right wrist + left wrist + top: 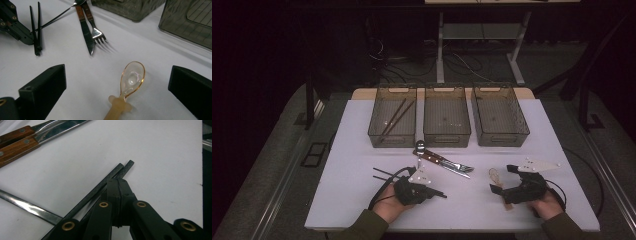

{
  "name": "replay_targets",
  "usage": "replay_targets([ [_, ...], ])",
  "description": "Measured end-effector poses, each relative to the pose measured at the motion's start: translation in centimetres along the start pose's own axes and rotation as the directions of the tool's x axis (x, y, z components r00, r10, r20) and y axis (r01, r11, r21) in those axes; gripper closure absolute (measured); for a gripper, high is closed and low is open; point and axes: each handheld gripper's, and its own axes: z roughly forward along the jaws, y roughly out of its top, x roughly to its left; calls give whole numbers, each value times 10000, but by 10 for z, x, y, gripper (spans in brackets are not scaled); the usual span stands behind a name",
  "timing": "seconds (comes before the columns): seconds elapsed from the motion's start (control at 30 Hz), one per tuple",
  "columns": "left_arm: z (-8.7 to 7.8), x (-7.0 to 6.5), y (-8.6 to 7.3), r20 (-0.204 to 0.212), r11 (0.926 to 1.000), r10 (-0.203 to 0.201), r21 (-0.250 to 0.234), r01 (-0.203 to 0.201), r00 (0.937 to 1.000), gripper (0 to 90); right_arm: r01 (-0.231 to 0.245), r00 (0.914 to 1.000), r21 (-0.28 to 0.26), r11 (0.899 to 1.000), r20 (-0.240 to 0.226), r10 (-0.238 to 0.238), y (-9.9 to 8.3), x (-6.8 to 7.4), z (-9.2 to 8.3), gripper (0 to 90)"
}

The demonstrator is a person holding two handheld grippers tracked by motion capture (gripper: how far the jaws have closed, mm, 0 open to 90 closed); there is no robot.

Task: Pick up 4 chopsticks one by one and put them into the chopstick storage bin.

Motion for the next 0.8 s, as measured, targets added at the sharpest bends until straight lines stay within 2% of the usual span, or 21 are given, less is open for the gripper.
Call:
replay_targets([
  [0.07,-1,2,0,-81,9999,130,95,-129,9999,895,-6,10000,1,10000,20,6,0,0,0,13],
  [0.2,0,2,0,-153,10000,-72,-21,72,9999,895,16,10000,-2,10000,-13,-16,0,0,0,13],
  [0.27,-1,4,0,-209,9999,90,113,-88,9997,895,6,10000,-7,10000,-2,-6,0,0,0,13],
  [0.3,0,3,0,-263,9999,-88,-55,87,9996,895,6,10000,-8,10000,-4,-6,0,0,0,13],
  [0.37,-2,6,0,-294,9999,82,72,-80,9995,895,11,10000,11,10000,-18,-11,0,0,0,13],
  [0.8,-1,13,1,-572,9999,75,84,-70,9983,895,6,10000,24,10000,-6,-6,0,0,0,13],
])
